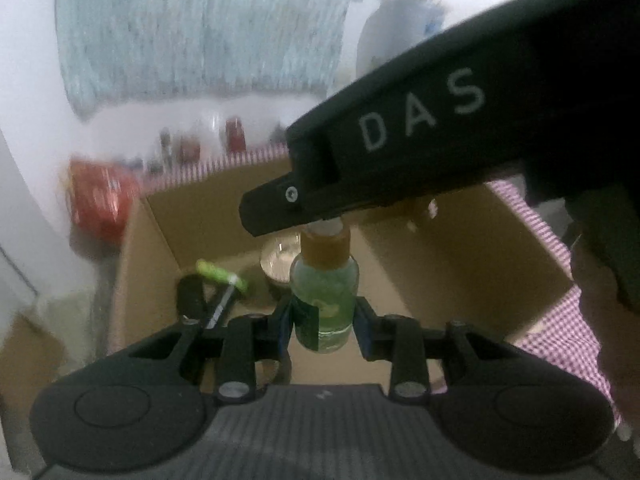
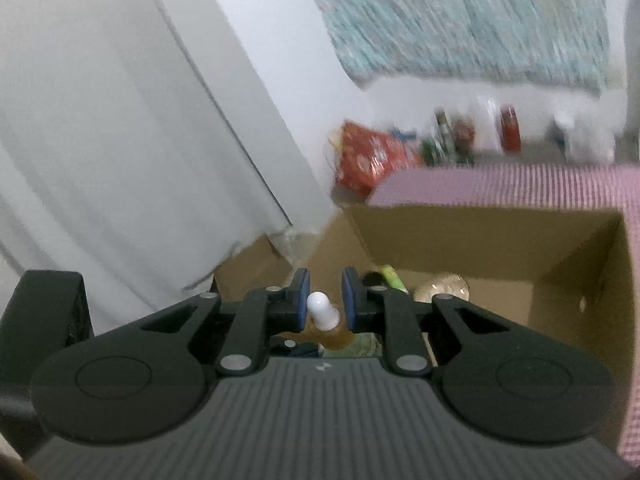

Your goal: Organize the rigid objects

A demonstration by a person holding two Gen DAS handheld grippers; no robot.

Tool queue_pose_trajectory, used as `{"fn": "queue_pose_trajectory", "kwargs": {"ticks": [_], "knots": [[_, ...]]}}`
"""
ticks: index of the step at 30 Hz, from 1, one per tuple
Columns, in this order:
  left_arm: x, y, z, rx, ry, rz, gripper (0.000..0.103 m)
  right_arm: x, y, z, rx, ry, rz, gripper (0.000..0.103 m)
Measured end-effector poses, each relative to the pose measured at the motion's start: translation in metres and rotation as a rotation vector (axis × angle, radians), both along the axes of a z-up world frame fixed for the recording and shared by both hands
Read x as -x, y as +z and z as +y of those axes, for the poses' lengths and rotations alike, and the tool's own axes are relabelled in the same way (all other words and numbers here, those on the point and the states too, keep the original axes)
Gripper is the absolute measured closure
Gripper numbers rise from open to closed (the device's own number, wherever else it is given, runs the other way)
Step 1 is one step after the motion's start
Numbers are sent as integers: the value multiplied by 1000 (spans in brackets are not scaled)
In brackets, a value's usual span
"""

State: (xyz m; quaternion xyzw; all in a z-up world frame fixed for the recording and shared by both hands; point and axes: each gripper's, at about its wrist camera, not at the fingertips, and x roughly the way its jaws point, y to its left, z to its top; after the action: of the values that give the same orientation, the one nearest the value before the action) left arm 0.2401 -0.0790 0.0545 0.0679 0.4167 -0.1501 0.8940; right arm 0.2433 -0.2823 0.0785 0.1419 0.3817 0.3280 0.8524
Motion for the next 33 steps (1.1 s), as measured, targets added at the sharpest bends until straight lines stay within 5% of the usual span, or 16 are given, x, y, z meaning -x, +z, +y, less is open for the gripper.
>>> {"fn": "queue_pose_trajectory", "kwargs": {"ticks": [5,17,25,33], "knots": [[-22,-26,-3,12,32,113,70,-31,-37,-4,-27,-28,116,87],[-28,-50,-4,16,40,225,65,-43,-88,-6,-44,-33,252,86],[-8,-20,5,36,45,127,41,-26,-60,-20,-99,-51,199,84],[53,31,19,110,20,-56,21,43,4,-65,-211,-67,44,75]]}}
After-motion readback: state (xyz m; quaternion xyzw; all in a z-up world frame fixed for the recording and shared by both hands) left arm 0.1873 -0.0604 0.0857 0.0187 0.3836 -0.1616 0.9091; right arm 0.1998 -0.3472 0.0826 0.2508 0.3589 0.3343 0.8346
